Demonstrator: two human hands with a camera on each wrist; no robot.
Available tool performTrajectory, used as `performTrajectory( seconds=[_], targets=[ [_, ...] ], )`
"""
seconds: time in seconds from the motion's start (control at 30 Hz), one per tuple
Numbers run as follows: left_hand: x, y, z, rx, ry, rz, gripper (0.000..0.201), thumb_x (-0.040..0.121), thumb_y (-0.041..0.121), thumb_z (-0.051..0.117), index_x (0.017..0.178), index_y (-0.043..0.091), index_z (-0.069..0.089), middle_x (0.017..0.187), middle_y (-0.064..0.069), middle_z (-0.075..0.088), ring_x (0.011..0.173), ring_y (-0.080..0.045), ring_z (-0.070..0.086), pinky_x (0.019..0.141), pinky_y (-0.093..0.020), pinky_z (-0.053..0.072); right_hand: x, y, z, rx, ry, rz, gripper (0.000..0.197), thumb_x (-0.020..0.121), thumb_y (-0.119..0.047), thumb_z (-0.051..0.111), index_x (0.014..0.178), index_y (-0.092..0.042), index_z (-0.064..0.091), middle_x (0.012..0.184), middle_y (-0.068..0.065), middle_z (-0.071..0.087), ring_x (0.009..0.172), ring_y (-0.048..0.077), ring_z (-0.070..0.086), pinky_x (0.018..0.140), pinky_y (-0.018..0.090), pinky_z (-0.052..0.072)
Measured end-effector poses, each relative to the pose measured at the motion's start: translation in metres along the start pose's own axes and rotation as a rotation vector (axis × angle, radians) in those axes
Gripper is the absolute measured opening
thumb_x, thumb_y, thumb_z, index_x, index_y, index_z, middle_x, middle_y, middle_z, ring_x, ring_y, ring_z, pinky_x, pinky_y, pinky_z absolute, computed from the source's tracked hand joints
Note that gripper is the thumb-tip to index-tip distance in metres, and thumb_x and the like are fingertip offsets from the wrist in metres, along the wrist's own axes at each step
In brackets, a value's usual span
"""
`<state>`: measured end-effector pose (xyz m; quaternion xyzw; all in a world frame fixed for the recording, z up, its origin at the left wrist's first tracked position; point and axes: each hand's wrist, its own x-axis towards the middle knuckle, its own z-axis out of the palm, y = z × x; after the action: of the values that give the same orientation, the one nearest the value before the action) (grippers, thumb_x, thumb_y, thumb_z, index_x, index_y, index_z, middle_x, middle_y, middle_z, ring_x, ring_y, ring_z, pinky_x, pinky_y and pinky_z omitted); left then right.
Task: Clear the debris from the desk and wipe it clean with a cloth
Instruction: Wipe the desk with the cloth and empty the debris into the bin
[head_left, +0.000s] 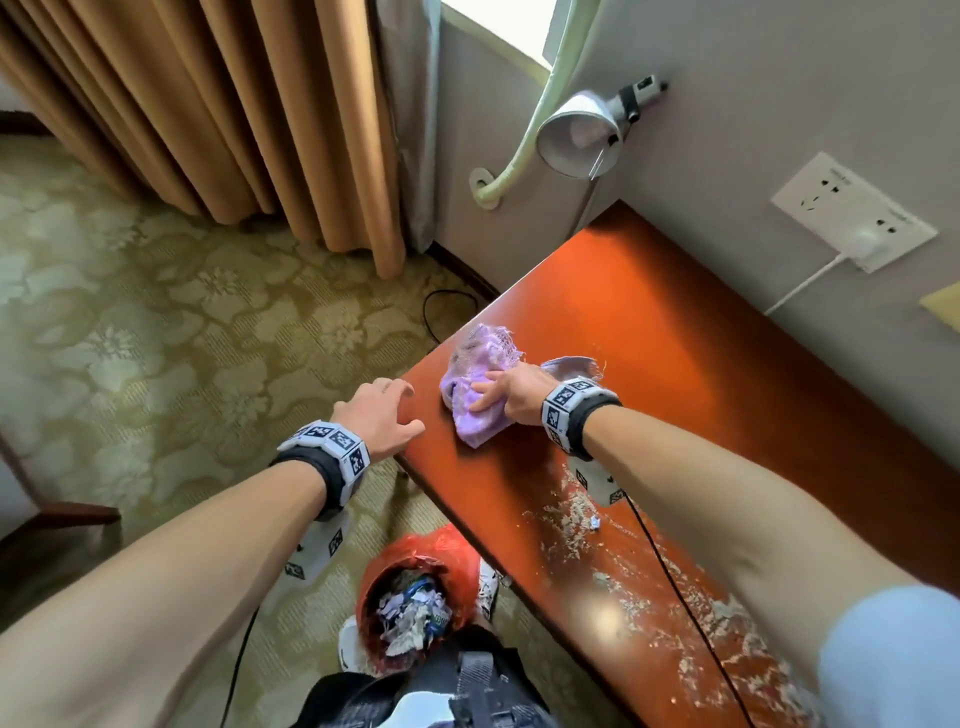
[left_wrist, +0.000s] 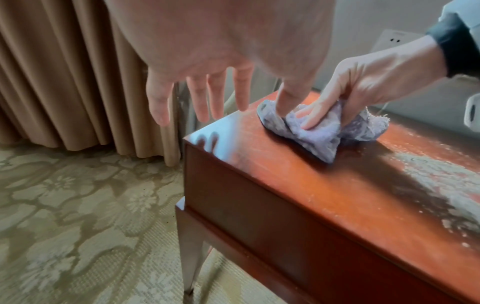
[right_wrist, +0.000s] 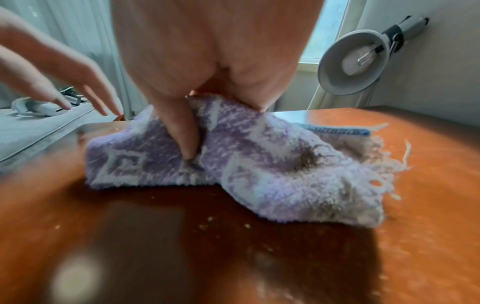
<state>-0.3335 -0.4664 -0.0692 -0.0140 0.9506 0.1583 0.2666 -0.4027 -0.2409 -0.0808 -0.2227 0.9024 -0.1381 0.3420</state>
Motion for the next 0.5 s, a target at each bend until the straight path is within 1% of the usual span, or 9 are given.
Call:
performTrajectory(
  seconds=[0.07, 0.13, 0.17, 0.23, 0.3, 0.33, 0.4, 0.43, 0.5],
  targets=[
    [0.004, 0.018, -0.001, -0.027, 0.013, 0.03, 0.07, 0.086, 0.044, 0.059, 0.147, 0.026, 0.029, 0.148, -0.002, 0.038, 0.135, -0.023, 0.036, 0.105, -0.049, 0.036, -0.012, 0.008, -0.005, -0.087, -0.063, -0.048, 0.044, 0.086, -0.007, 0.067, 0.122, -0.033, 0.068, 0.145, -0.004, 0.051, 0.143, 0.016, 0.035, 0.111, 0.037, 0.036],
    [0.011, 0.035, 0.001, -0.041, 0.028, 0.082, 0.08, 0.084, 0.044, 0.063, 0.15, 0.025, 0.022, 0.15, -0.003, 0.037, 0.136, -0.024, 0.036, 0.106, -0.049, 0.036, -0.027, 0.016, -0.012, -0.136, -0.076, -0.107, 0.052, 0.088, -0.001, 0.058, 0.132, -0.029, 0.061, 0.152, -0.001, 0.042, 0.147, 0.019, 0.026, 0.112, 0.04, 0.034],
    [0.014, 0.044, 0.003, -0.036, 0.039, 0.12, 0.083, 0.082, 0.045, 0.064, 0.15, 0.025, 0.022, 0.15, -0.002, 0.036, 0.137, -0.023, 0.036, 0.106, -0.049, 0.036, -0.034, 0.022, -0.016, -0.144, -0.06, -0.128, 0.057, 0.088, 0.002, 0.055, 0.137, -0.027, 0.057, 0.154, 0.001, 0.038, 0.148, 0.021, 0.023, 0.113, 0.042, 0.033],
    [0.021, 0.061, 0.007, -0.012, 0.055, 0.207, 0.084, 0.079, 0.05, 0.065, 0.149, 0.027, 0.025, 0.15, -0.001, 0.037, 0.138, -0.02, 0.035, 0.106, -0.048, 0.037, -0.05, 0.038, -0.021, -0.154, -0.01, -0.135, 0.062, 0.089, 0.0, 0.054, 0.145, -0.026, 0.046, 0.157, 0.005, 0.033, 0.148, 0.023, 0.02, 0.112, 0.046, 0.033],
    [0.027, 0.079, 0.01, 0.052, 0.037, 0.267, 0.086, 0.079, 0.049, 0.066, 0.15, 0.026, 0.022, 0.151, -0.002, 0.032, 0.141, -0.019, 0.027, 0.11, -0.046, 0.032, -0.063, 0.059, -0.026, -0.174, 0.045, -0.071, 0.069, 0.091, -0.006, 0.059, 0.151, -0.029, 0.035, 0.161, 0.005, 0.024, 0.149, 0.02, 0.017, 0.112, 0.046, 0.032],
    [0.031, 0.088, 0.011, 0.102, 0.024, 0.286, 0.089, 0.08, 0.049, 0.065, 0.152, 0.026, 0.018, 0.154, -0.003, 0.026, 0.144, -0.018, 0.021, 0.114, -0.046, 0.027, -0.068, 0.07, -0.028, -0.201, 0.061, -0.02, 0.072, 0.091, -0.011, 0.062, 0.152, -0.032, 0.029, 0.162, 0.004, 0.019, 0.15, 0.019, 0.016, 0.113, 0.046, 0.032],
    [0.038, 0.106, 0.012, 0.235, 0.001, 0.3, 0.095, 0.083, 0.057, 0.061, 0.154, 0.031, 0.005, 0.162, -0.005, 0.004, 0.149, -0.021, 0.001, 0.118, -0.048, 0.012, -0.08, 0.086, -0.032, -0.261, 0.064, 0.078, 0.074, 0.094, -0.025, 0.063, 0.154, -0.035, 0.021, 0.163, 0.004, 0.016, 0.149, 0.019, 0.02, 0.112, 0.047, 0.032],
    [0.043, 0.113, 0.014, 0.291, -0.015, 0.306, 0.096, 0.084, 0.061, 0.059, 0.154, 0.034, -0.001, 0.163, -0.005, -0.007, 0.149, -0.023, -0.009, 0.118, -0.05, 0.006, -0.085, 0.092, -0.033, -0.282, 0.06, 0.127, 0.077, 0.093, -0.034, 0.063, 0.155, -0.033, 0.017, 0.163, 0.004, 0.018, 0.147, 0.019, 0.024, 0.112, 0.047, 0.032],
    [0.05, 0.126, 0.019, 0.337, -0.061, 0.337, 0.096, 0.084, 0.064, 0.056, 0.152, 0.04, -0.006, 0.161, -0.005, -0.019, 0.148, -0.024, -0.017, 0.118, -0.052, 0.001, -0.091, 0.103, -0.028, -0.274, 0.05, 0.213, 0.091, 0.086, -0.05, 0.067, 0.156, -0.028, 0.012, 0.16, 0.002, 0.024, 0.143, 0.018, 0.031, 0.111, 0.047, 0.031]
  ],
)
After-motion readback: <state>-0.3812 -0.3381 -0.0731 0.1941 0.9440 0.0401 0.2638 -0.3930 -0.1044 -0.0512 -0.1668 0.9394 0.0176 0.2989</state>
